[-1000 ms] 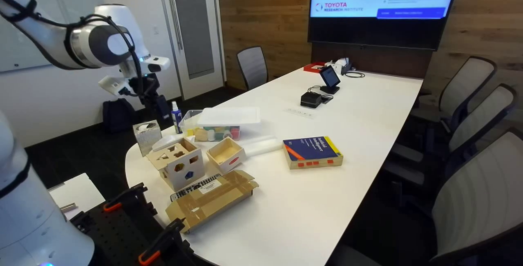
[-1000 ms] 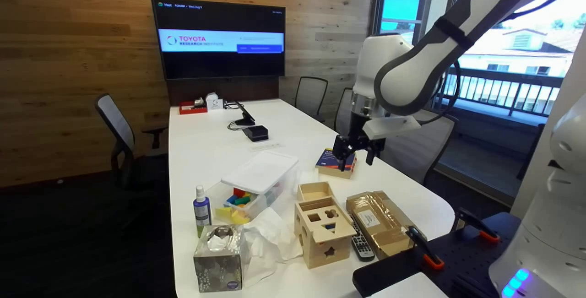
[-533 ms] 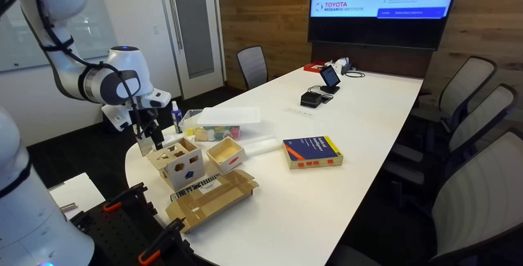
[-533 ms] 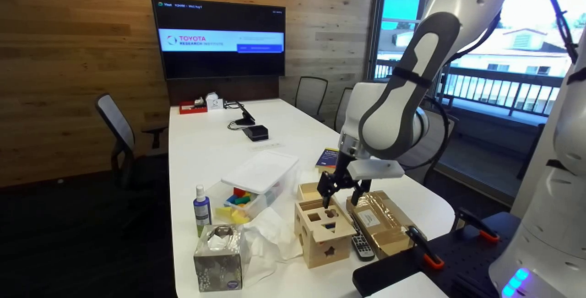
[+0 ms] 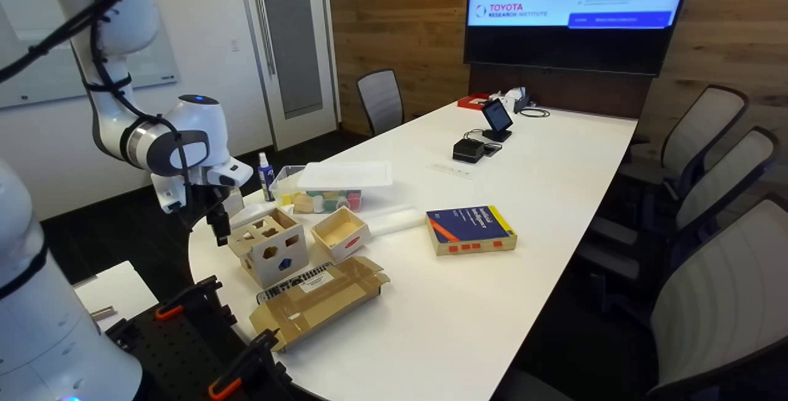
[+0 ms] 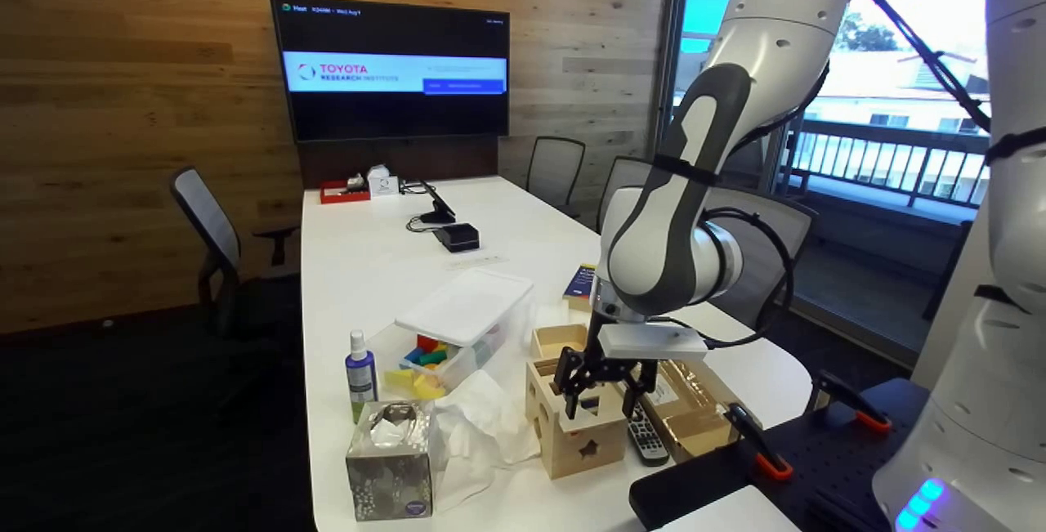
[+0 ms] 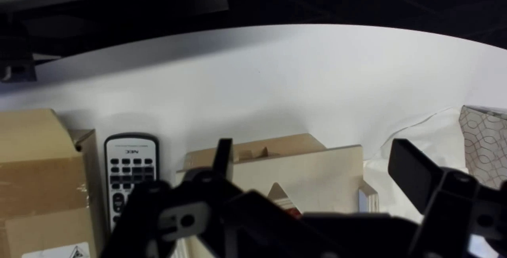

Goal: Close the lid of the shape sorter

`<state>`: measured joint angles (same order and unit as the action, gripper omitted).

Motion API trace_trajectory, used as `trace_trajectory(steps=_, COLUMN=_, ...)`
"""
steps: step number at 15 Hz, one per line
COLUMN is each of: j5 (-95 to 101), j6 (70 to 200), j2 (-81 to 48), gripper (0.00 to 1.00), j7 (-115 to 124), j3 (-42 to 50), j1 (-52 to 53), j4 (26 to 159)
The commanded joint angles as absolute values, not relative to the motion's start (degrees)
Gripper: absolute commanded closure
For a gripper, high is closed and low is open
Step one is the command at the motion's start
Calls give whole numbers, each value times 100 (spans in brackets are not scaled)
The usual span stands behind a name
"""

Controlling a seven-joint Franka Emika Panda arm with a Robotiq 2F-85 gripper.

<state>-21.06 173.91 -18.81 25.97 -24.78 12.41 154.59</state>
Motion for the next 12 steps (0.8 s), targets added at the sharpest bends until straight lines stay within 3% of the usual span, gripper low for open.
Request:
trace_trajectory(steps=1, j5=-2411, j6=16968, j2=-1993, gripper=0, j7=2647, j3=-2458, j1=1210, j4=15284)
trace_trajectory(steps=12, j5=-2337, j6=17301, j2=-2751, gripper=0, j7=2384, j3=-2080, j1=1315, j4=14974)
